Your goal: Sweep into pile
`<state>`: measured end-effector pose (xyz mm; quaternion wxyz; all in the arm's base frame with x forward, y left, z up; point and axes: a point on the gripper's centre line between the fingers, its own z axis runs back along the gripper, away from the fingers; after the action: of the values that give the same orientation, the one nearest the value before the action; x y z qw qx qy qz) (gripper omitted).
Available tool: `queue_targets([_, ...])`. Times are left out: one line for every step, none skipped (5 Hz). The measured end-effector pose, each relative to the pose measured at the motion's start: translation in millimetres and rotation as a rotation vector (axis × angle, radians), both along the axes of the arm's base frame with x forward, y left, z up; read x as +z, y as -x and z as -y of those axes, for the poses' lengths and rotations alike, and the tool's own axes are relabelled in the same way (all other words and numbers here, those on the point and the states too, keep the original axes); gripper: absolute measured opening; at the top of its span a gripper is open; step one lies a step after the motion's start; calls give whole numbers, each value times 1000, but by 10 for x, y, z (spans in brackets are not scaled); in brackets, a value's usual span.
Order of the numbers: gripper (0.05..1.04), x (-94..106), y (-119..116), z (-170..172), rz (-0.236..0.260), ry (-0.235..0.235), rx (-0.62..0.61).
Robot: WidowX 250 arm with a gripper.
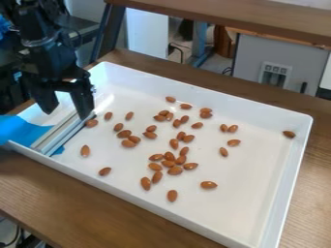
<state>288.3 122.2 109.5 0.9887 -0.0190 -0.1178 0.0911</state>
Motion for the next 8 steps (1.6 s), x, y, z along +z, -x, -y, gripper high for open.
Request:
queue_targets([999,-10,13,-77,8,-9,-1])
queue_targets([999,-109,-13,-175,12,-15,19])
queue_targets([999,-121,-39,-238,39,-33,29])
queue_targets([999,-246,5,-271,41,-24,60])
queue_targets([999,-307,1,-292,43,-30,85])
queue_targets([927,-418,-20,-315,29,-36,107])
queue_targets([663,-446,-59,-248,21,-27,112])
queue_targets([386,-443,-85,-199,22,-22,113])
